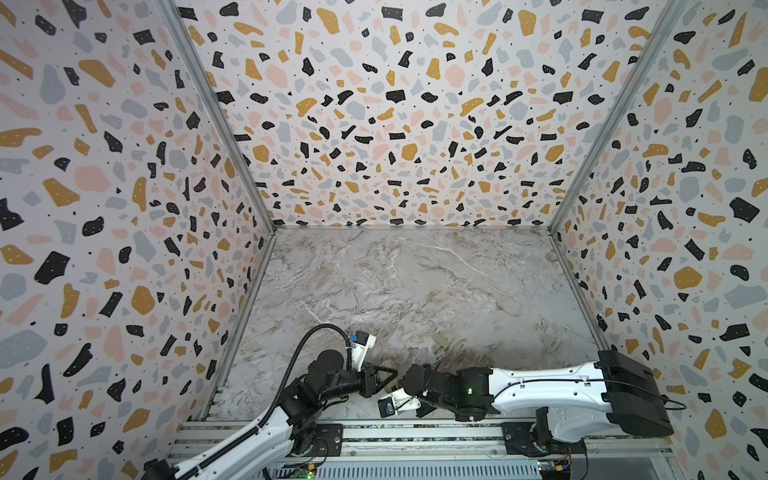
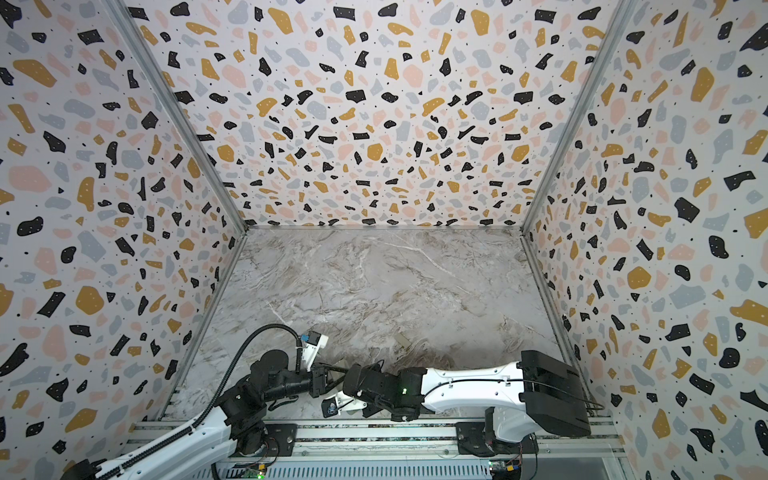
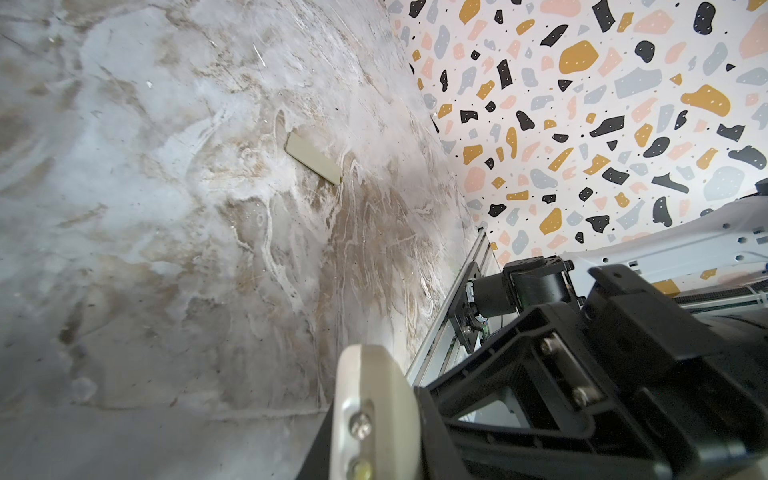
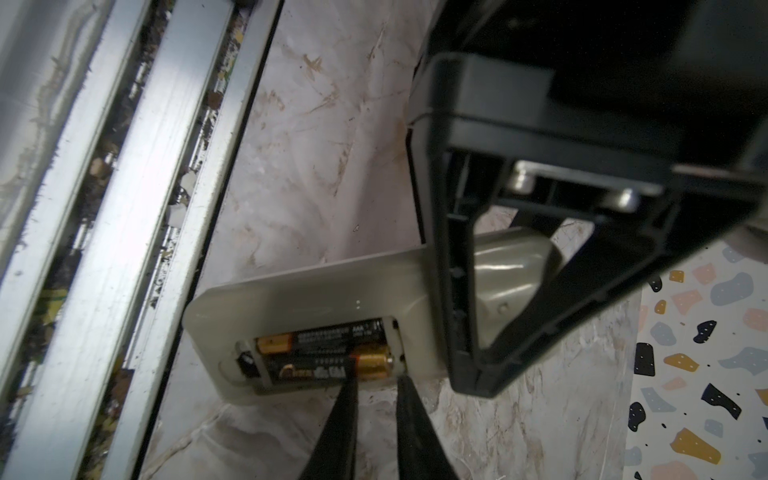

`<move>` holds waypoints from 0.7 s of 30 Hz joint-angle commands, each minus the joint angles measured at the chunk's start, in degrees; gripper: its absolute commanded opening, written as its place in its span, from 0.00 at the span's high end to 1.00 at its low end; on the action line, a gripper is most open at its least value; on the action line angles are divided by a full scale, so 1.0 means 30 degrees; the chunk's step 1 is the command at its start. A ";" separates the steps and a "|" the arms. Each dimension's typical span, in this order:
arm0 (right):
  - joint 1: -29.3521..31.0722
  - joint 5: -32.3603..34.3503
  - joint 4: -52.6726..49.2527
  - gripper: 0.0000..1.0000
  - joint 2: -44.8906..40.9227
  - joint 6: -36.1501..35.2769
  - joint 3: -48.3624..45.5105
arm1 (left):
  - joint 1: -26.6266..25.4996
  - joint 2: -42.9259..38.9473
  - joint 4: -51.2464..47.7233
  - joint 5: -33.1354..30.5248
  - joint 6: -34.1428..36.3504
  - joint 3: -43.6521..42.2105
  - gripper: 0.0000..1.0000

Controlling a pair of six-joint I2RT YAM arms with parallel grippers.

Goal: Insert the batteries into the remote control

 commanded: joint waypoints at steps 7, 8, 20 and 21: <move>0.0011 -0.1063 0.0360 0.77 -0.0484 0.0272 0.0979 | -0.0238 -0.0176 0.2429 0.1148 0.0007 0.1387 1.00; 0.0016 -0.1078 0.0374 0.77 -0.0475 0.0272 0.0990 | -0.0238 -0.0190 0.2429 0.1148 0.0002 0.1373 1.00; -0.0127 0.0267 -0.0036 0.80 0.0045 0.0294 0.0774 | -0.0222 -0.0203 0.2431 0.1156 -0.0006 0.1343 1.00; -0.0137 0.0395 -0.0116 0.80 0.0004 0.0301 0.0730 | -0.0238 -0.0219 0.2430 0.1174 0.0018 0.1343 1.00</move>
